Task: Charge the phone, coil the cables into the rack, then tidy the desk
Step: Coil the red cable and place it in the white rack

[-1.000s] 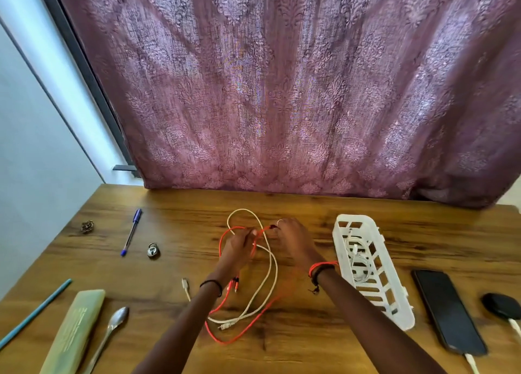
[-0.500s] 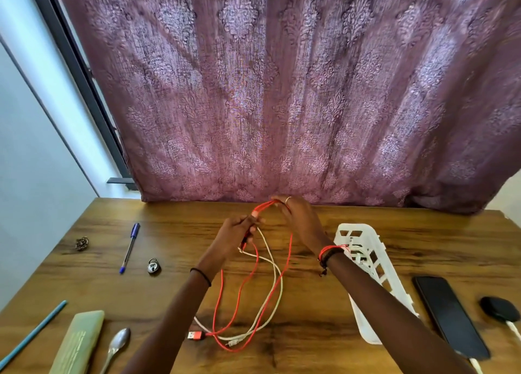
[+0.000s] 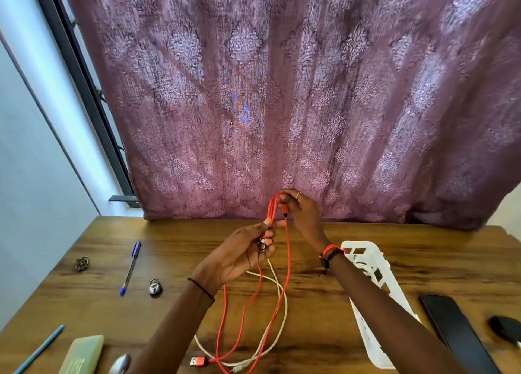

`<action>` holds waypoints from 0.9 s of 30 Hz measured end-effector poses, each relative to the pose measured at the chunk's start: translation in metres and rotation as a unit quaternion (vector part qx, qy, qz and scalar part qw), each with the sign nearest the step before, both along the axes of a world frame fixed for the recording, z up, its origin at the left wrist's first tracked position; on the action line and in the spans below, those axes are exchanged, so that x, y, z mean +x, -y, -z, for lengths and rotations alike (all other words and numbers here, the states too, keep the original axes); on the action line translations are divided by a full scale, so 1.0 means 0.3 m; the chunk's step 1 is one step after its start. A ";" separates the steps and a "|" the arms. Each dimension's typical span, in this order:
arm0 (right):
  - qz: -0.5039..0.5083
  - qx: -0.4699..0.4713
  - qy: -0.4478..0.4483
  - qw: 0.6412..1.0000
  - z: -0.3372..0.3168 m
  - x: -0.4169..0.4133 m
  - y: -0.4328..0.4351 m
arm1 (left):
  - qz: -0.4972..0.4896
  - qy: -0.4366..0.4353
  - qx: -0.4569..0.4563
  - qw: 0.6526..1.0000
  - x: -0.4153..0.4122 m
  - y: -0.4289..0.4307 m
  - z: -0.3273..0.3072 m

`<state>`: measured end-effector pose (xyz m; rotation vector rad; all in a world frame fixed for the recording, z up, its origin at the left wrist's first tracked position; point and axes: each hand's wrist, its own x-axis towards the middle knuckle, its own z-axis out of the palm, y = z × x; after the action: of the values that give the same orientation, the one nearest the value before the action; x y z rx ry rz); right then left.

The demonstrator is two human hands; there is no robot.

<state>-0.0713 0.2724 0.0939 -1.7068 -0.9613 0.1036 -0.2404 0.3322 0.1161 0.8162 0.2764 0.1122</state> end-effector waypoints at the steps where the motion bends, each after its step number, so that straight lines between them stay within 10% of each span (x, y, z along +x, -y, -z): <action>1: -0.004 0.012 -0.024 1.000 -0.007 -0.008 -0.002 | 0.009 0.009 -0.027 1.000 0.000 0.000 -0.004; 12: -0.011 0.043 -0.208 0.977 -0.022 -0.122 0.014 | -0.049 0.101 -0.036 0.993 0.064 -0.087 -0.112; 21: 0.001 -0.147 0.003 0.989 -0.065 -0.212 0.083 | -0.121 0.095 -0.040 0.987 0.131 -0.159 -0.165; 27: 0.020 -0.350 0.176 0.920 -0.134 -0.258 0.141 | -0.162 0.086 0.075 0.980 0.166 -0.113 -0.179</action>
<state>-0.1487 0.2301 0.1341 -2.4644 -1.2443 0.1253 -0.1907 0.3660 0.1698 0.9007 0.2364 0.5130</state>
